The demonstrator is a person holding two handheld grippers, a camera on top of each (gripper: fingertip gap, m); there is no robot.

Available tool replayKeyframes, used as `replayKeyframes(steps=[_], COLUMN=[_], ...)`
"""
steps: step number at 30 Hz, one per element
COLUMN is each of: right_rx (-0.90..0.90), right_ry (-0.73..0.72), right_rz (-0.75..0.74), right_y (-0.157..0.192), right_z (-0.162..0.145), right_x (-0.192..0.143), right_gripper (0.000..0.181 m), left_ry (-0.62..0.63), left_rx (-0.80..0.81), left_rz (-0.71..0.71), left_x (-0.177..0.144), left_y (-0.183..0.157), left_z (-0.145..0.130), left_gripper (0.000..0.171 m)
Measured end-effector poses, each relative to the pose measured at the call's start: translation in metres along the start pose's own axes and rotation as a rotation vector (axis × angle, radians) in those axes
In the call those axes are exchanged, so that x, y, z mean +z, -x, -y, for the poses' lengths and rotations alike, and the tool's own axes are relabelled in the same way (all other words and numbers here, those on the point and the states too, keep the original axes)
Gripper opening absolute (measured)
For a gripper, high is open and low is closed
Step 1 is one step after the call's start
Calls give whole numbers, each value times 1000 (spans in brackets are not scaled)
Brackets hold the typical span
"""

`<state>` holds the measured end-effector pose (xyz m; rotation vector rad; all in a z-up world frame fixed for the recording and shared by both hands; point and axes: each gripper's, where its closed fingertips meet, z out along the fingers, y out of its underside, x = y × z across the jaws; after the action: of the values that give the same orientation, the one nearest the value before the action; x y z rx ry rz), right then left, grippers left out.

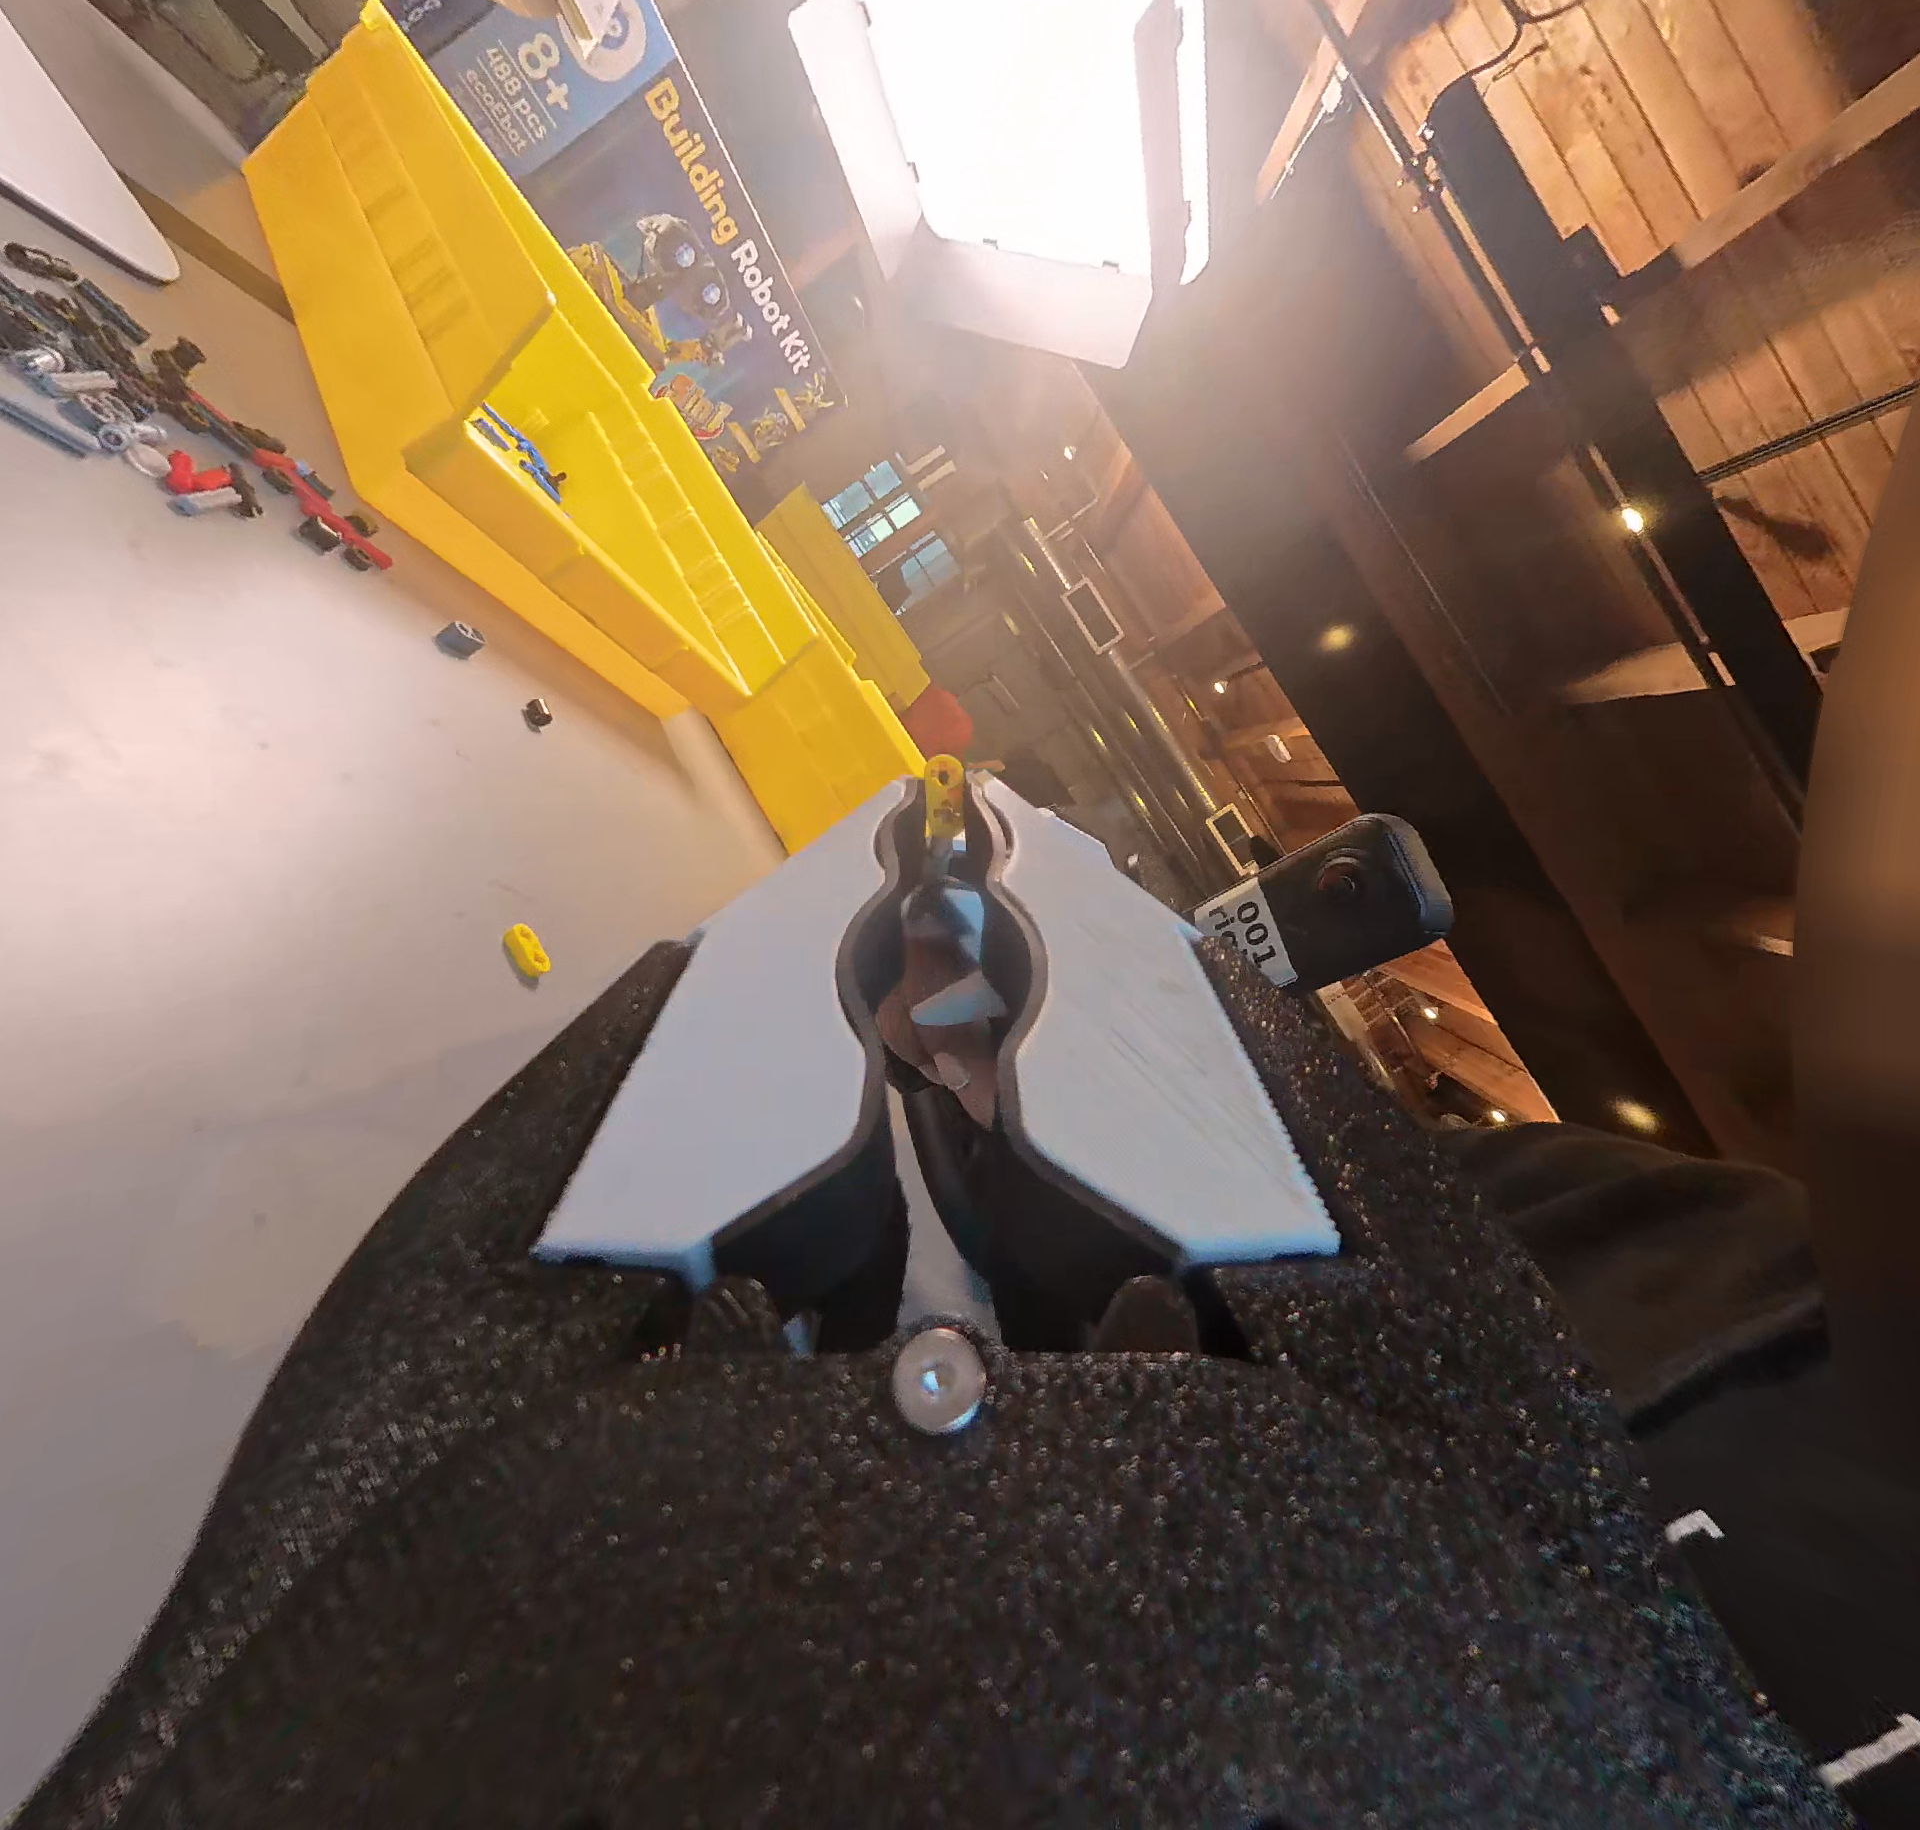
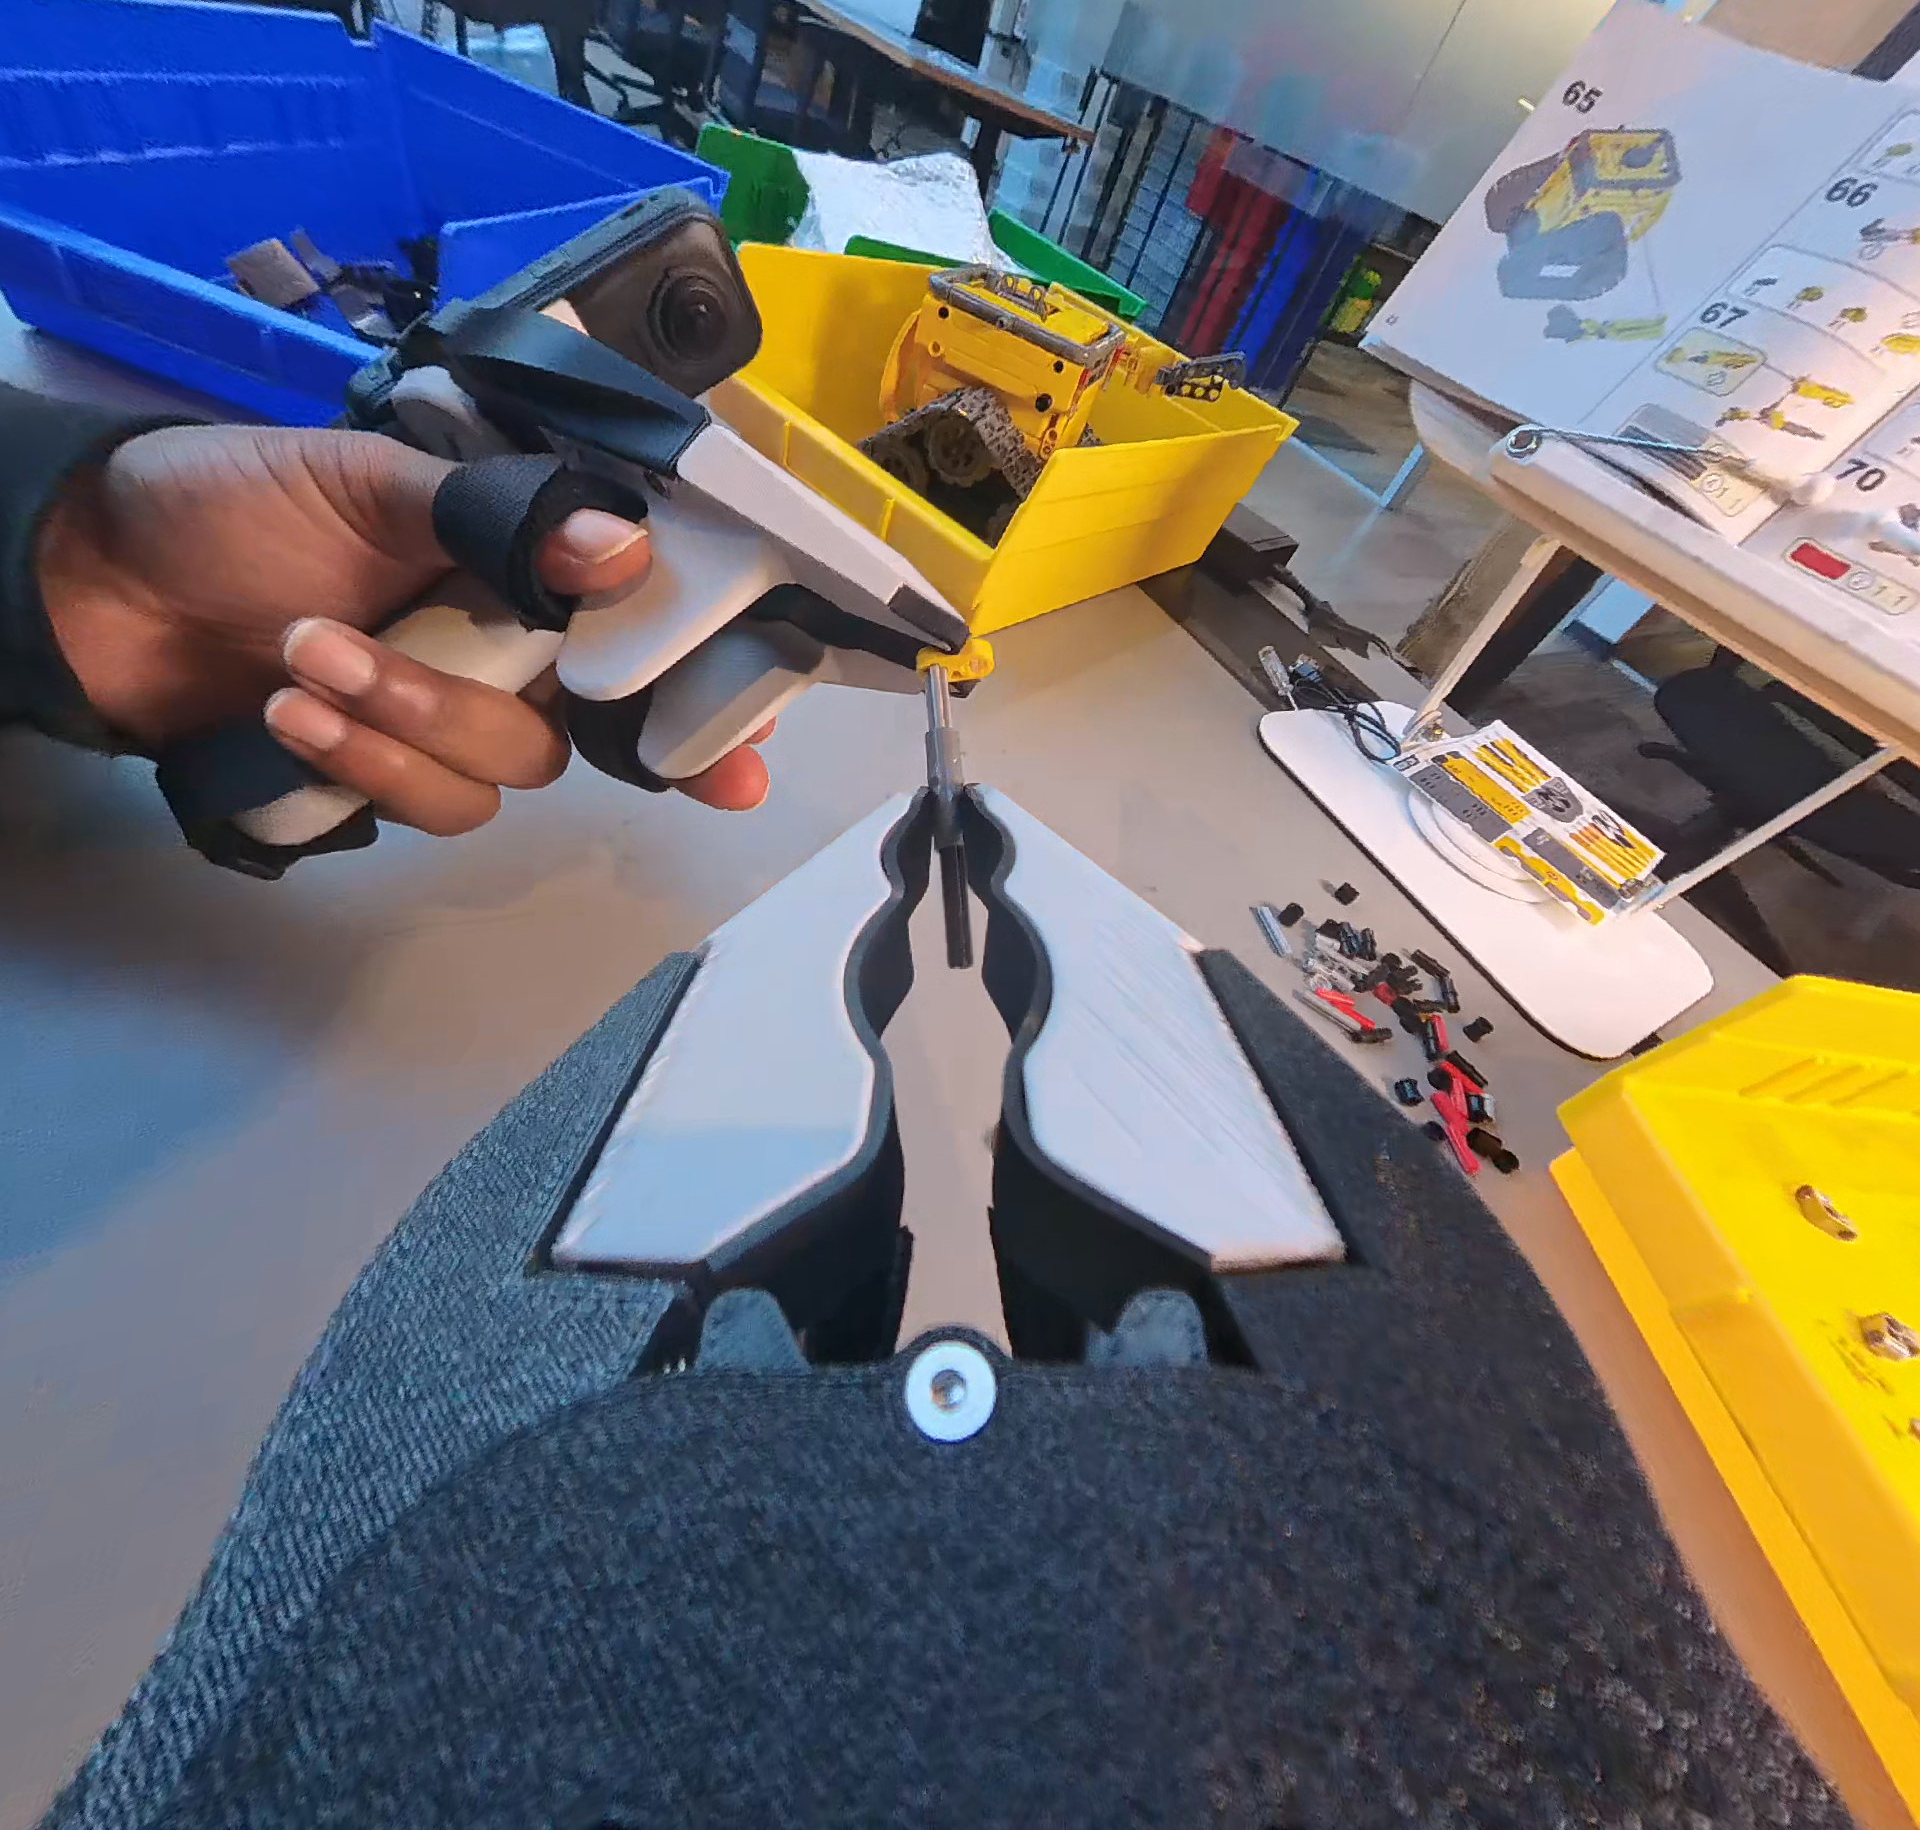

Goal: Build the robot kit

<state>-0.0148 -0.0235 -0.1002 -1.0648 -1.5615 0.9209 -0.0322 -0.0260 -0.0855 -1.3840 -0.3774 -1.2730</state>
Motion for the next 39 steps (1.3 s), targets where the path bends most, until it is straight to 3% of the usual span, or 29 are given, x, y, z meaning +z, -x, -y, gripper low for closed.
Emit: replayKeyframes(steps=[11,27,39], right_rx=[23,0,-123], right_ry=[-24,-59,-90], right_rz=[-10,2,40], right_y=[-1,0,5], right_z=[2,5,3], right_x=[0,-1,-2], right_gripper=[4,5,12], left_ry=[-16,12,55], left_rx=[132,60,-3], left_rz=[42,-15,-62], left_x=[3,4,1], left_y=[0,-1,-2], left_z=[-1,-5,-10], left_gripper=[6,6,6])
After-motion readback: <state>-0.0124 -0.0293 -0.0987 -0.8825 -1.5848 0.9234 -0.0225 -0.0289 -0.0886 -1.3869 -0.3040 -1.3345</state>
